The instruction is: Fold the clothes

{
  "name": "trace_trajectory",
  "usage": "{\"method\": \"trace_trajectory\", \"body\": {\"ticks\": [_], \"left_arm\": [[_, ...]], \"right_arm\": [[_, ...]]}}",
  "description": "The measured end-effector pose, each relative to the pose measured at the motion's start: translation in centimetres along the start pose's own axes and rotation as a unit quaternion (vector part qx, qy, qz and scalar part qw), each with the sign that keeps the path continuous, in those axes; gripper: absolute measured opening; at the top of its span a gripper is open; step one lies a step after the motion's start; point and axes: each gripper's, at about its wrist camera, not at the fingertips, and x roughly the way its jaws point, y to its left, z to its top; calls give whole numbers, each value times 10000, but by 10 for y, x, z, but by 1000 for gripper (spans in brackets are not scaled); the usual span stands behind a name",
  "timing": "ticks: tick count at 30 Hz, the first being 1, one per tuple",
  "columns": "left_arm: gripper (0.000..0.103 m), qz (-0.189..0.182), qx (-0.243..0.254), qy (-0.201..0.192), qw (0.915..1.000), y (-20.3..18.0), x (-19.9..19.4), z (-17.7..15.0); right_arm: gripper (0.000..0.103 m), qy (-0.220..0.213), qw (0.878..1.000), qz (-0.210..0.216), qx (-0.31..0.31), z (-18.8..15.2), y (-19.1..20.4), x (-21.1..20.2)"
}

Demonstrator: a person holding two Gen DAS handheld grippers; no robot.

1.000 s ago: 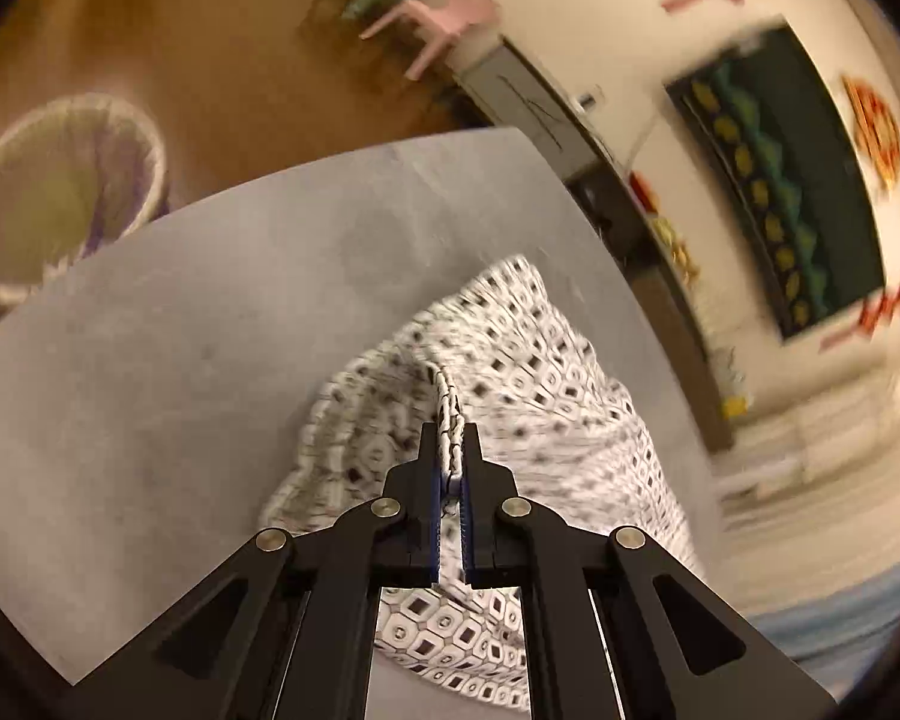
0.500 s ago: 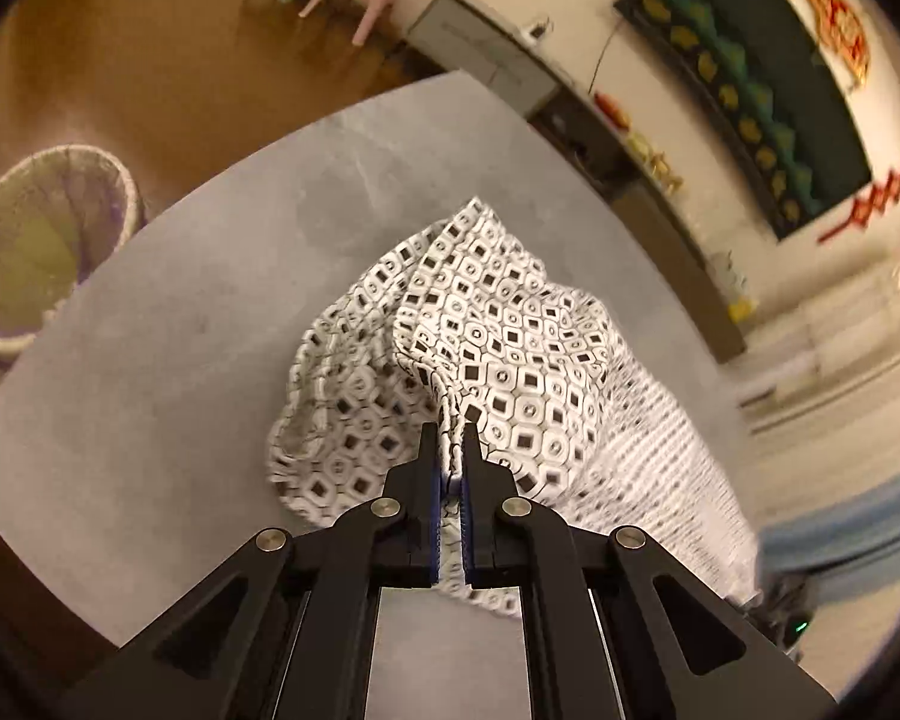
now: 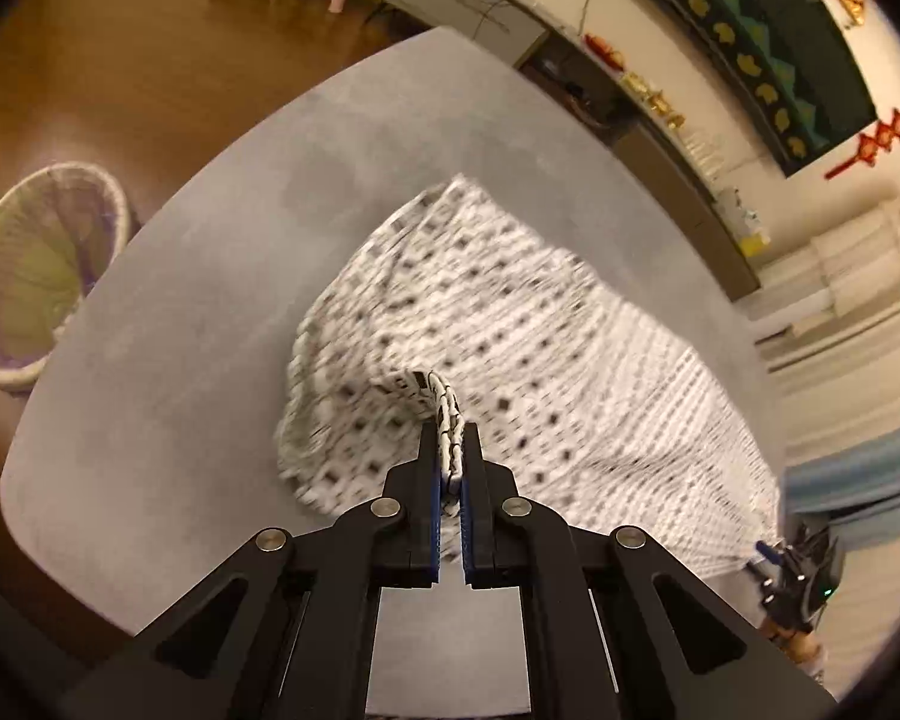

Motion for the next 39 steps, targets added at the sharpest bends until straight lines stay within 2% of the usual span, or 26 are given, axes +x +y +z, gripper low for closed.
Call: {"method": "trace_trajectory", "body": {"ticks": [3,6,7,10,13,17,19,21,23,24,25,27,28,29,31,33,34,35,37,39], "left_arm": [[4,67,147,-32,9999,-6,-5,7],[4,125,273,-21,9995,-9,-11,12],[4,111,272,-39,9996,-10,-14,16],[4,7,256,-140,9996,-14,-32,17],[4,239,391,-79,9989,-8,-39,3],[5,970,395,497,9933,16,-2,-16],[7,1241,441,551,9898,19,9,-18],[13,1401,445,482,9880,20,11,-16],[18,1545,484,136,9867,13,-6,-11],[22,1644,530,-58,9850,8,-16,-8],[21,1743,583,-247,9827,3,-25,-5],[18,1954,864,-530,9755,-19,-32,2],[18,2037,1006,-655,9716,-30,-34,5],[18,1893,1176,-607,9730,-45,-28,8],[18,1805,1394,-522,9722,-65,-11,13],[18,1710,1670,-308,9705,-83,15,15],[18,1682,1781,-194,9693,-90,28,17],[18,1689,1822,-40,9686,-94,46,18],[18,1760,1846,128,9668,-96,67,21],[18,2078,1897,230,9593,-92,84,26]], "right_arm": [[44,126,9994,152,-288,13,16,19],[17,306,9983,260,-412,16,22,29],[5,294,9985,237,-401,16,22,26],[2,181,9991,205,-318,17,19,10],[2,-77,9993,338,-141,9,16,-28],[2,247,9980,507,-277,-12,27,-23],[3,389,9980,476,-176,-20,23,-13],[16,438,9980,439,74,-24,13,-12],[34,240,9968,529,556,-30,-8,-32],[37,84,9941,518,949,-37,-26,-49],[40,-83,9892,492,1379,-46,-46,-67],[41,-245,9726,222,2303,-68,-92,-94],[41,-288,9589,69,2823,-83,-118,-103],[41,-342,9386,55,3433,-100,-143,-108],[41,-459,8839,111,4653,-136,-191,-118],[41,-500,8349,321,5471,-166,-218,-117],[44,-478,8167,361,5740,-176,-226,-115],[46,-409,8048,329,5912,-182,-233,-111],[46,-331,7934,181,6075,-187,-248,-103],[46,-136,7809,-68,6244,-189,-267,-93]]}}
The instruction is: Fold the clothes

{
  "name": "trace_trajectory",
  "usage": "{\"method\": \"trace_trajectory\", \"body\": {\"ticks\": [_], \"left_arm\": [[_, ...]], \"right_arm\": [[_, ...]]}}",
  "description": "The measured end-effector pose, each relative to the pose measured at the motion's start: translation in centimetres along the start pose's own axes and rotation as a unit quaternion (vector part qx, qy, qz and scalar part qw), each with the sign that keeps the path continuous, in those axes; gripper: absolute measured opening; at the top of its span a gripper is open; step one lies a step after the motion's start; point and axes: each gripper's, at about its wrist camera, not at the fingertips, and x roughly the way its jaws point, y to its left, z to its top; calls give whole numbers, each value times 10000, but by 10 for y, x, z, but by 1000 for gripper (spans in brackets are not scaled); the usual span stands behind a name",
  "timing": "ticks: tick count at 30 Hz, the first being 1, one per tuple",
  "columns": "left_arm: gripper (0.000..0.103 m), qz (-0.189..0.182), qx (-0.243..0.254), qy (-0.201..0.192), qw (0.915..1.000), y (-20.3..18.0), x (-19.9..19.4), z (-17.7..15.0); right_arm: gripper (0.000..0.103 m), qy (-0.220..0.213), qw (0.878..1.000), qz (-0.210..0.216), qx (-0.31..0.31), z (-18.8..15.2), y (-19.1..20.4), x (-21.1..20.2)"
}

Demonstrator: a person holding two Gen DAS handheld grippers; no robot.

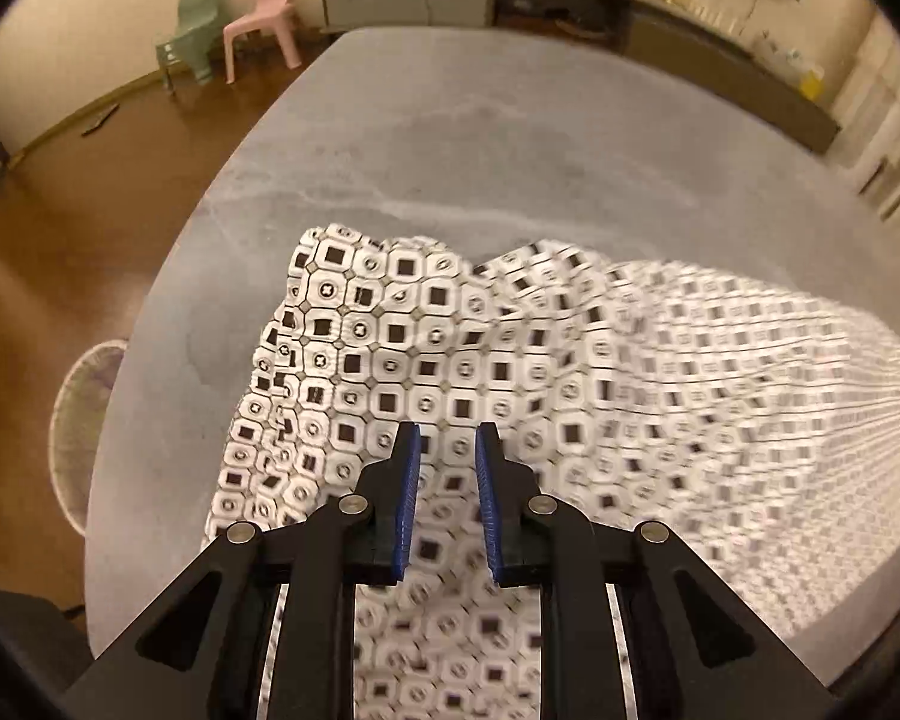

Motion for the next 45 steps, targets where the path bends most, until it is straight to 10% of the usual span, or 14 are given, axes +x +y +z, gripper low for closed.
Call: {"method": "trace_trajectory", "body": {"ticks": [3,8,12,16,19,22,27,33,41,45], "left_arm": [[20,432,-13,138,9990,11,16,3],[11,757,-296,75,9967,38,22,11],[11,1071,-306,33,9938,48,27,19],[11,1212,-290,50,9922,50,28,25],[11,1254,-409,-22,9913,47,18,19],[11,1230,-539,-458,9899,38,-16,14],[12,128,-62,-916,9957,-38,-66,1],[17,-1087,1412,33,9840,-179,-31,-42],[17,-674,1466,-107,9868,-223,1,-21],[17,-732,1424,-271,9867,-255,16,5]], "right_arm": [[8,-96,9990,-38,-427,23,18,4],[3,-1530,9582,901,-2241,18,85,-65],[3,-255,9839,163,-1764,26,44,-15],[3,468,9811,-404,-1836,22,31,14],[13,550,9753,-362,-2109,20,38,7],[55,132,9629,-865,-2554,20,48,-14],[58,-516,9454,-1316,-2936,47,65,-32],[30,143,9173,-918,-3872,60,108,41],[28,-160,8979,-1665,-4072,83,112,68],[29,-391,9145,-1949,-3523,112,82,55]]}}
